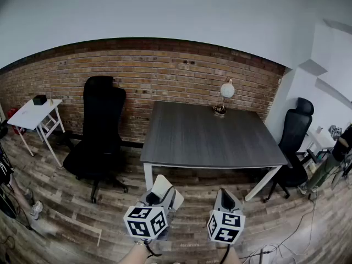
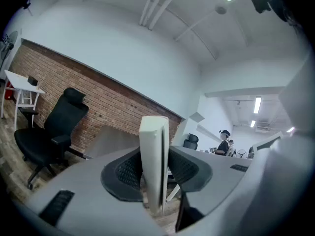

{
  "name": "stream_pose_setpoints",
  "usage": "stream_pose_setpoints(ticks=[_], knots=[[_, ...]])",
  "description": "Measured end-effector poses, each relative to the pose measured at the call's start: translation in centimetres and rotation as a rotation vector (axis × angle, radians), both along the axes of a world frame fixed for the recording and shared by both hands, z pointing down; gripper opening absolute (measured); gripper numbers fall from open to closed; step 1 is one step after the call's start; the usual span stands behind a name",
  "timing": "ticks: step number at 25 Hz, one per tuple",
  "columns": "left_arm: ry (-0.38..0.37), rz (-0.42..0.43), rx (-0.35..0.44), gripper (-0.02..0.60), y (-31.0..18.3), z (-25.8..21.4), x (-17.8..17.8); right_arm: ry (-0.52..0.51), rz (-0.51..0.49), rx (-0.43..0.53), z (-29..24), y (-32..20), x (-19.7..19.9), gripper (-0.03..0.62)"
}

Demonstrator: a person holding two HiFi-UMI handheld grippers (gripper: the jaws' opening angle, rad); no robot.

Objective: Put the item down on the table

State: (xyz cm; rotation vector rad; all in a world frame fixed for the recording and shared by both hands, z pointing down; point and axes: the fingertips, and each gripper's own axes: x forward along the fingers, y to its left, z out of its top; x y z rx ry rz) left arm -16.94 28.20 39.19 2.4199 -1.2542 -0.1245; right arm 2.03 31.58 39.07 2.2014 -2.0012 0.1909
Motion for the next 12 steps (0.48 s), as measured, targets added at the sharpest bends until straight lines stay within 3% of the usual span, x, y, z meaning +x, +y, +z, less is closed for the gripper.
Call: stream_pose_setpoints(ticks=[12], knots=[[0.031, 0.002, 0.010, 0.164, -1.1, -0.5, -2.7, -0.028, 0.020, 0.025, -0.4, -0.6, -2.2, 0.032]])
